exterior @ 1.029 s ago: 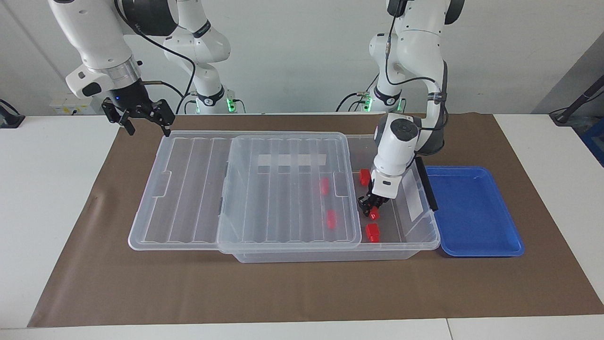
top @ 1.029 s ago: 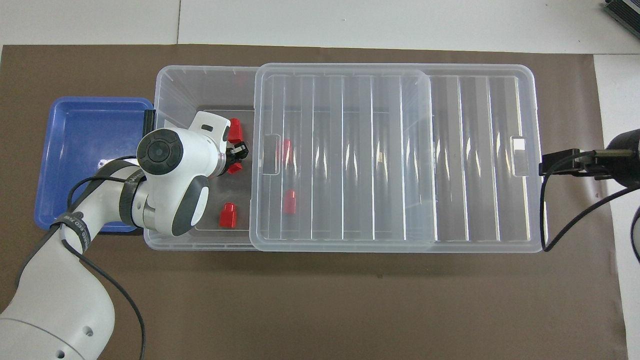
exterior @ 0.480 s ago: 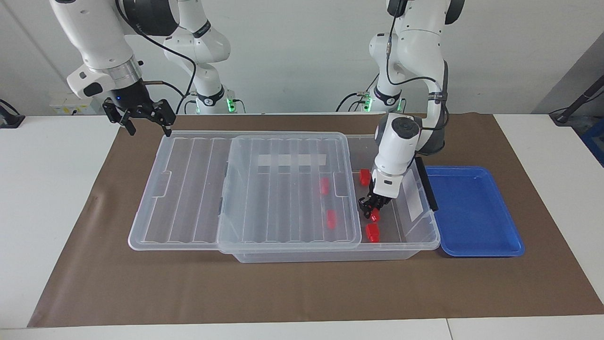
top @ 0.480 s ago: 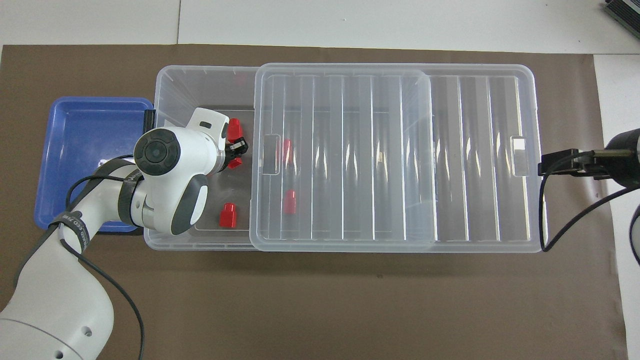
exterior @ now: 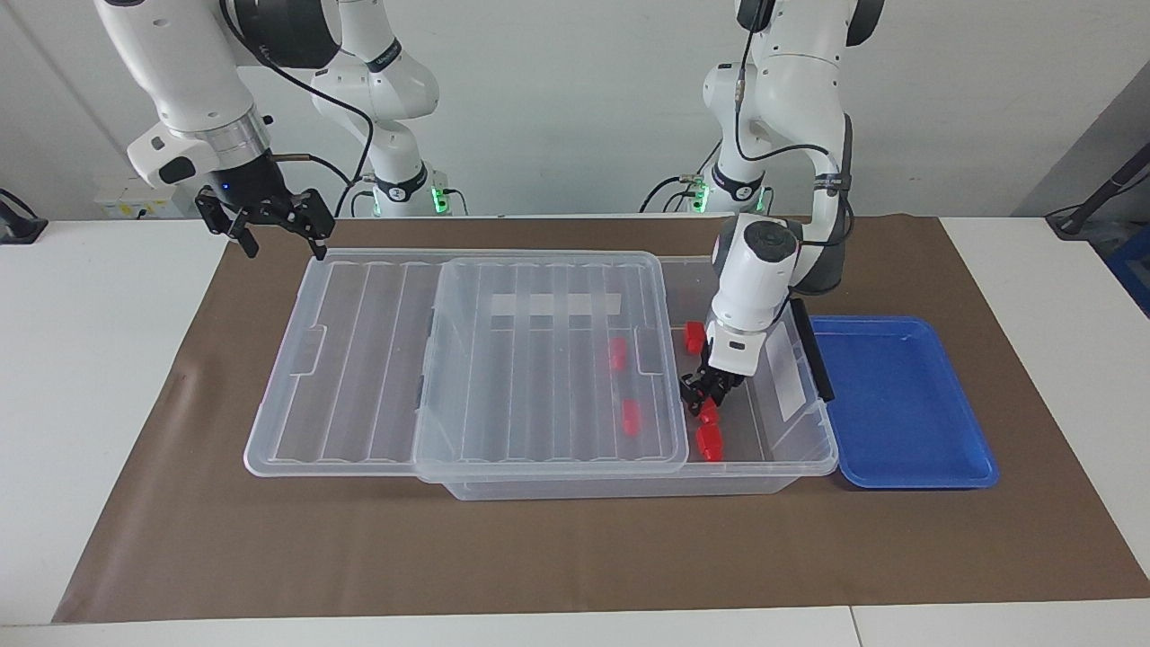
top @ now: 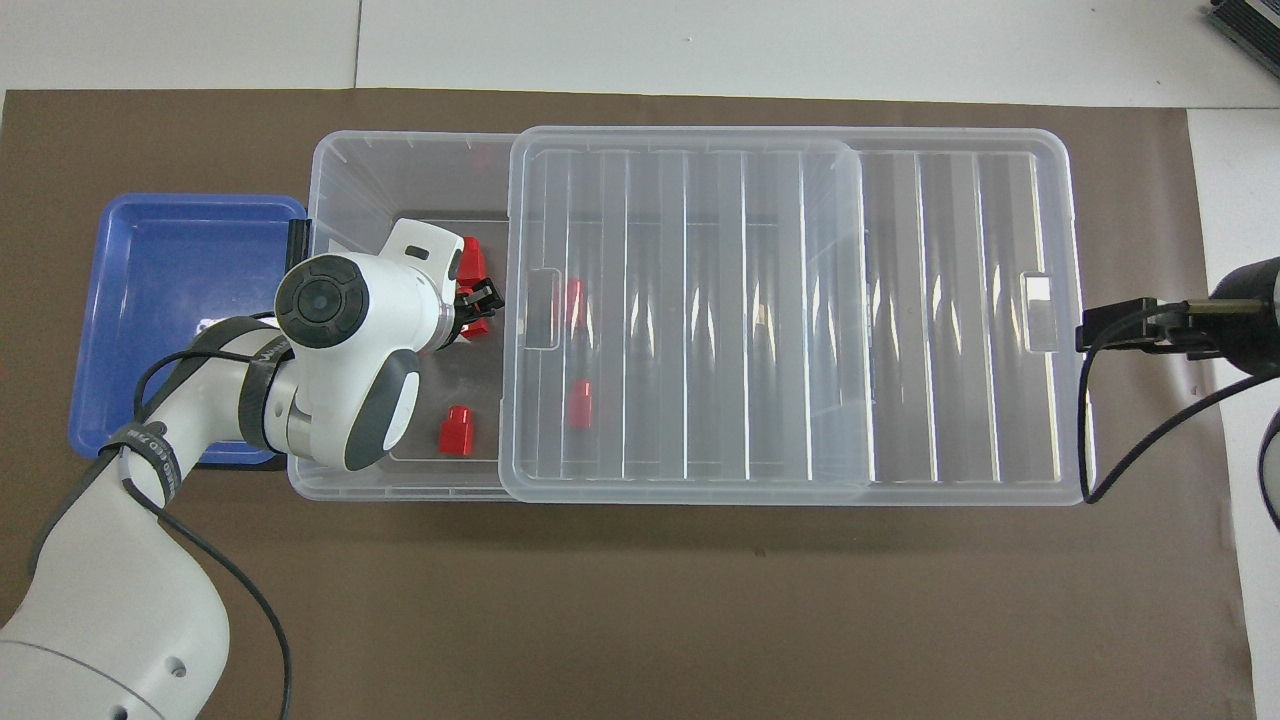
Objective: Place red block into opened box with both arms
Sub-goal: 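Lower the red block into the box and open the left gripper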
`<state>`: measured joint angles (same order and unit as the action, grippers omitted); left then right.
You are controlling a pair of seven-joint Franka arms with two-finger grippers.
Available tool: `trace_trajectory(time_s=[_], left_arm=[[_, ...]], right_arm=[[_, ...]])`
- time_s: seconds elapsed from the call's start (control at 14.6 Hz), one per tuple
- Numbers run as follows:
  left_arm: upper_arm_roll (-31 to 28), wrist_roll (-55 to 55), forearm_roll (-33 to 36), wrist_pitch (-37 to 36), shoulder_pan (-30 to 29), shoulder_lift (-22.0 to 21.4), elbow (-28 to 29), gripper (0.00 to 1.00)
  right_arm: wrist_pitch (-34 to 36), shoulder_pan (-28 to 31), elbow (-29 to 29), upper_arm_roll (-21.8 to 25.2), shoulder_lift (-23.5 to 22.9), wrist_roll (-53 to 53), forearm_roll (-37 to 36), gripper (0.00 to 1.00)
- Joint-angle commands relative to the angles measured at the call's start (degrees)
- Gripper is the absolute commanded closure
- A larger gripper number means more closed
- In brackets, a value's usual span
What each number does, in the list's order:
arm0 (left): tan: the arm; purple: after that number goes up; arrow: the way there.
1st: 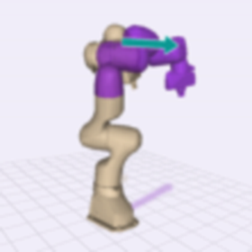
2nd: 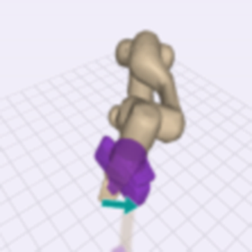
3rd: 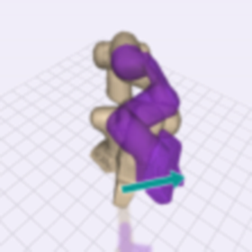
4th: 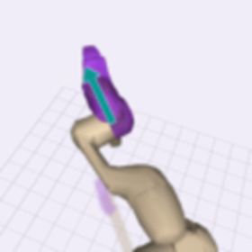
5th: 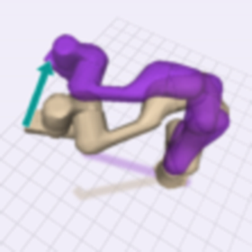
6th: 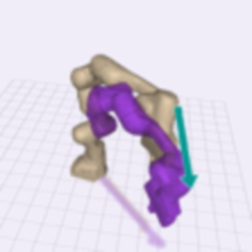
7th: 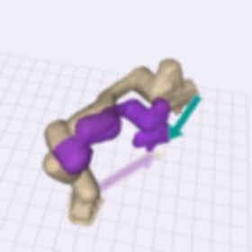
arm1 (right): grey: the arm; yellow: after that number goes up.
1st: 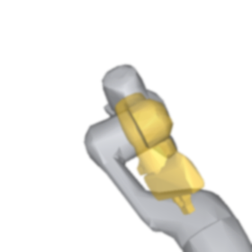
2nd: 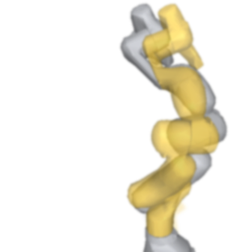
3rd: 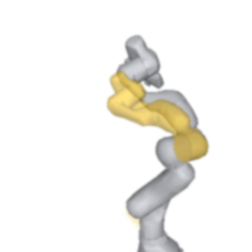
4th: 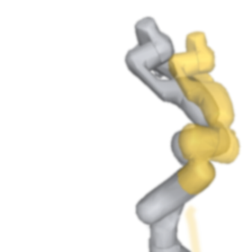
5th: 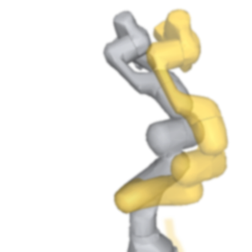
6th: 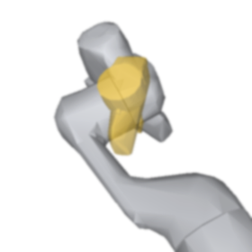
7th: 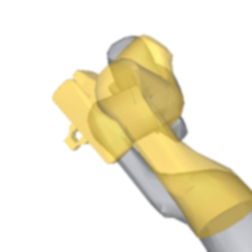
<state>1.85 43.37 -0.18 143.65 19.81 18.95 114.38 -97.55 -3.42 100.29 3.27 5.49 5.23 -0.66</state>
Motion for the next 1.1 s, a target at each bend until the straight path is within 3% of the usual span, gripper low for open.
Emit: trace_trajectory(time_s=[0.0,0.14,0.34,0.82,0.89,1.03], left_arm=[[-0.9,0.7,2.4,-2.1,0.9,-1.3,0.9,0.07],[-0.9,0.9,2.5,-2.2,0.9,-1.3,0.5,0.00],[-0.8,2.2,2.4,-3.2,0.9,-2.3,-0.8,0.00],[-0.4,5.7,1.9,-16.5,1.0,-6.6,-7.7,0.00],[-0.4,5.7,1.9,-17.9,1.0,-7.2,-8.1,0.00],[-0.4,5.7,1.9,-19.6,1.0,-9.1,-8.6,0.00]], right_arm=[[0.1,0.6,0.3,-0.2,0.3,0.0,1.3,0.00],[0.1,0.7,0.3,-0.2,0.3,0.0,1.3,0.00],[0.0,0.8,0.4,-0.2,0.3,0.0,1.3,0.00],[0.0,0.9,0.7,0.0,0.4,-0.2,1.3,0.03],[0.0,1.0,0.7,0.1,0.3,-0.4,1.3,0.21],[-0.1,1.0,0.7,0.2,0.2,-1.5,1.3,0.86]])
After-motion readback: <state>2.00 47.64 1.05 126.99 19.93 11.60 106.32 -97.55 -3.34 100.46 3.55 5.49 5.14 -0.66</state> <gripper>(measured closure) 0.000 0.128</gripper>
